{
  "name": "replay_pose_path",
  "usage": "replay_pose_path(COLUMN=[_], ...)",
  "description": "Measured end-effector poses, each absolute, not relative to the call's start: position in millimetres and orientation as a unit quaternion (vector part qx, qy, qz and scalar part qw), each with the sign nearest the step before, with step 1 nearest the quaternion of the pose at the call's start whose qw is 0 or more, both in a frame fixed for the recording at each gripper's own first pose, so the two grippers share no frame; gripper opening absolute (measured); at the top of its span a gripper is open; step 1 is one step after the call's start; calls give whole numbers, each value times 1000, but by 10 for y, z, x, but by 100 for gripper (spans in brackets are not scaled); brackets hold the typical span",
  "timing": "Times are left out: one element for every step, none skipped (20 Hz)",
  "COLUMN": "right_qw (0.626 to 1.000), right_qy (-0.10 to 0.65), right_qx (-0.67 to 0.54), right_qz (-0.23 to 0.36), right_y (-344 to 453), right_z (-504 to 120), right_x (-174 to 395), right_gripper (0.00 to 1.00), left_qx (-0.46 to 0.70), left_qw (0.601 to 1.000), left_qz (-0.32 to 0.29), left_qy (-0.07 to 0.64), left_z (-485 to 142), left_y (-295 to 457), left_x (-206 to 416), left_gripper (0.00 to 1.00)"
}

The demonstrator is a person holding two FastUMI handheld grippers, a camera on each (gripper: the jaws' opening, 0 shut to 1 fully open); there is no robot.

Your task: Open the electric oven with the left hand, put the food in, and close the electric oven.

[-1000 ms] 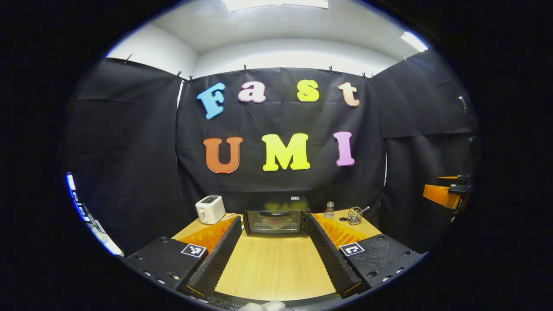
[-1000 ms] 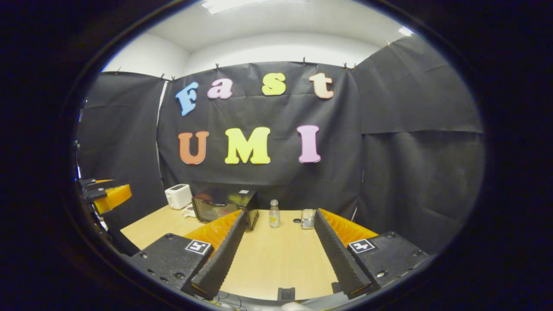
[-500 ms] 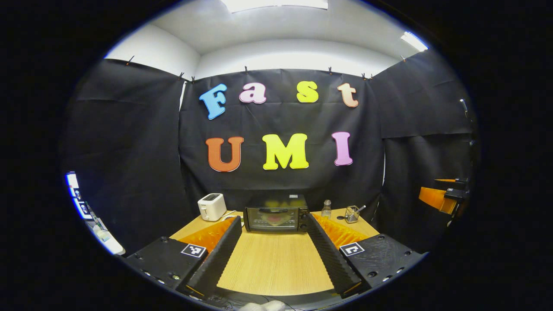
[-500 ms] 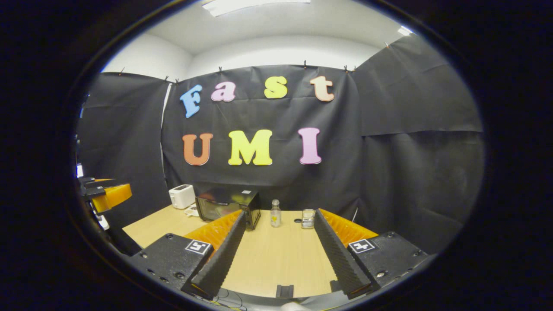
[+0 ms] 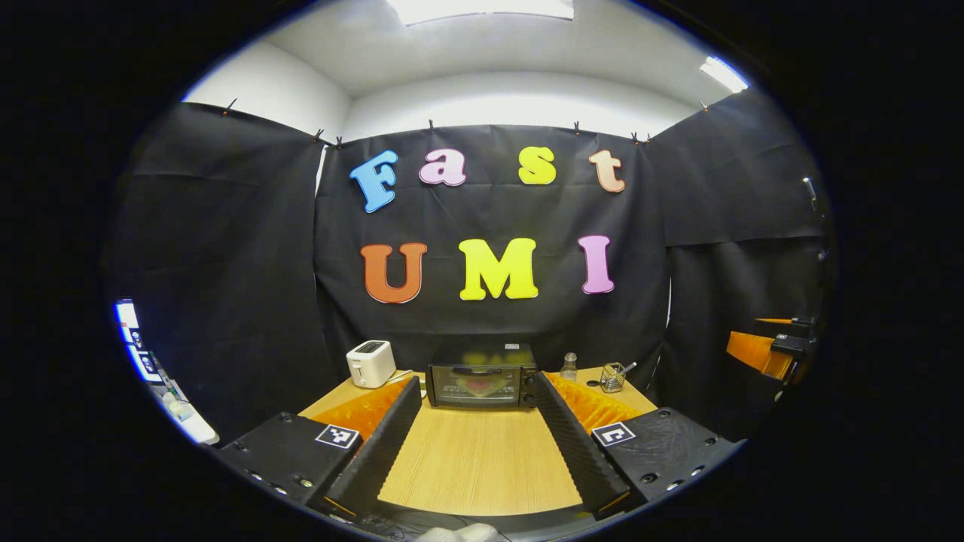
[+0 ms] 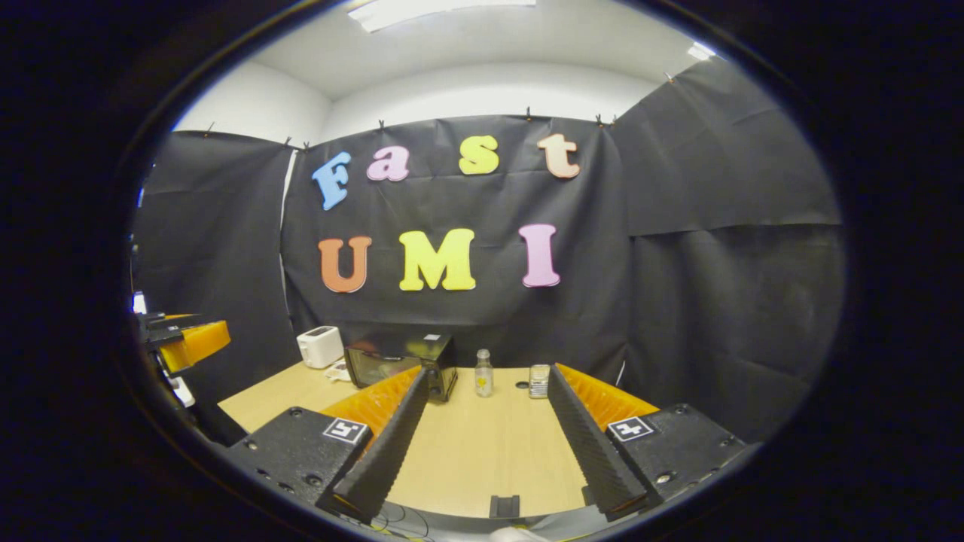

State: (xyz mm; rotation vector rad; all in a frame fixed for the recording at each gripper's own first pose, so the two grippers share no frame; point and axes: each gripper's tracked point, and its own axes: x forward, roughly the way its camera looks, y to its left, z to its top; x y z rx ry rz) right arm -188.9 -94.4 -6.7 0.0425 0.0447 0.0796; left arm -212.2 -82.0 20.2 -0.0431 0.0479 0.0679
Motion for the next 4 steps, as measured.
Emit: replay_pose_path(right_qw=[999,999,999,999], right_qy=[22,20,20,20], right_qx=[20,19,18,17], right_qz=[36,33,32,33], right_y=[-962,-976,-970,-955], right_z=[-62,-44,-42,-46], right_x=[-1890,-1890,-1887,-1894], right_gripper=[100,96,96,96], left_qx=[-21,-20,-18,-16], left_qw=[999,999,999,999], left_qz=[31,30,30,30], left_qy=[24,23,23,22], left_z=[218,212,221,221], left_y=[-834,-828,-825,-817], left_x=[-2124,-2124,-2120,-2117], left_gripper=[96,96,96,96])
